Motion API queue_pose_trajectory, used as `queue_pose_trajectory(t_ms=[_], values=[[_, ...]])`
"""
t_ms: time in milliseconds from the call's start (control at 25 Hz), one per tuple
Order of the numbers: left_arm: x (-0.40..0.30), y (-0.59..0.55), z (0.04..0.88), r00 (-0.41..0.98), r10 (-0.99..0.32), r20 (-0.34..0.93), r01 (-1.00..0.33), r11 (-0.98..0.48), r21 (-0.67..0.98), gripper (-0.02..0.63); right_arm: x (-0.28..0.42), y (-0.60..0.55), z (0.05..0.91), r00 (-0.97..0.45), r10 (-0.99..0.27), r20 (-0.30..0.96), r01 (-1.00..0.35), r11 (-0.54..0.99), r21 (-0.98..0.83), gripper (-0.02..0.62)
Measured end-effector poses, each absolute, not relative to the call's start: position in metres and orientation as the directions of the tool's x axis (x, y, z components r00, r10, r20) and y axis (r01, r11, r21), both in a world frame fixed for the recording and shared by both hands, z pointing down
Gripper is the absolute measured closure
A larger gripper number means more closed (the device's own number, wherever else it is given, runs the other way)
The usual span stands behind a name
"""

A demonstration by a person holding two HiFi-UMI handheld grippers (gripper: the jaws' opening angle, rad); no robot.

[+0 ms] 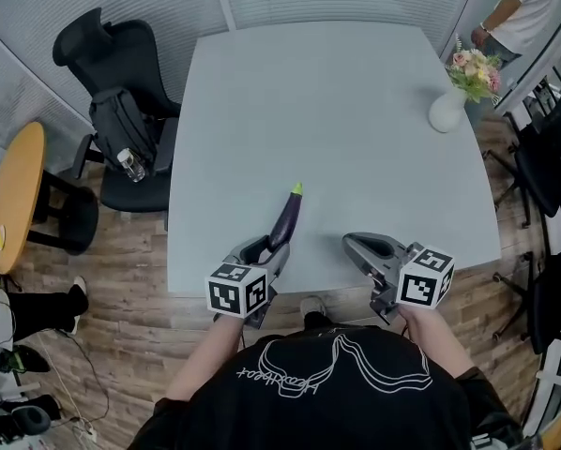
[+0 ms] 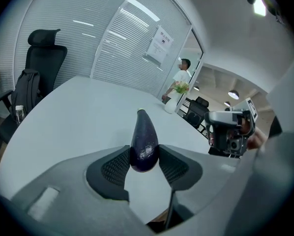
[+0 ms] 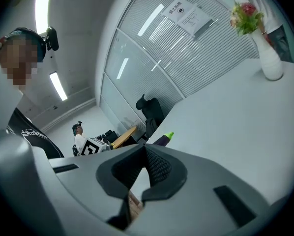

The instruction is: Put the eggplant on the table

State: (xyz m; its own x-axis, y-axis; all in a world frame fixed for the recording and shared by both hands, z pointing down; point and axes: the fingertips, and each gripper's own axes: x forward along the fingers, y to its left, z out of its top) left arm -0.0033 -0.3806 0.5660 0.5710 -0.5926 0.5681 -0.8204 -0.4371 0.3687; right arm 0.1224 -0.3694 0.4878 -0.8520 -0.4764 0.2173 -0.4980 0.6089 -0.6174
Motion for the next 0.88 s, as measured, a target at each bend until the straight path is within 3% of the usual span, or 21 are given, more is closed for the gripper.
queue_pose_trajectory(t_ms=[880], values=[[0.0,-0.405,0.648,0.493,-0.527,0.692,-0.858,-0.424,0.289,0.414,0.135,-0.396,0.513,-0.854,-0.456,0.251,-0.496,0.566,-0.659,0.586]])
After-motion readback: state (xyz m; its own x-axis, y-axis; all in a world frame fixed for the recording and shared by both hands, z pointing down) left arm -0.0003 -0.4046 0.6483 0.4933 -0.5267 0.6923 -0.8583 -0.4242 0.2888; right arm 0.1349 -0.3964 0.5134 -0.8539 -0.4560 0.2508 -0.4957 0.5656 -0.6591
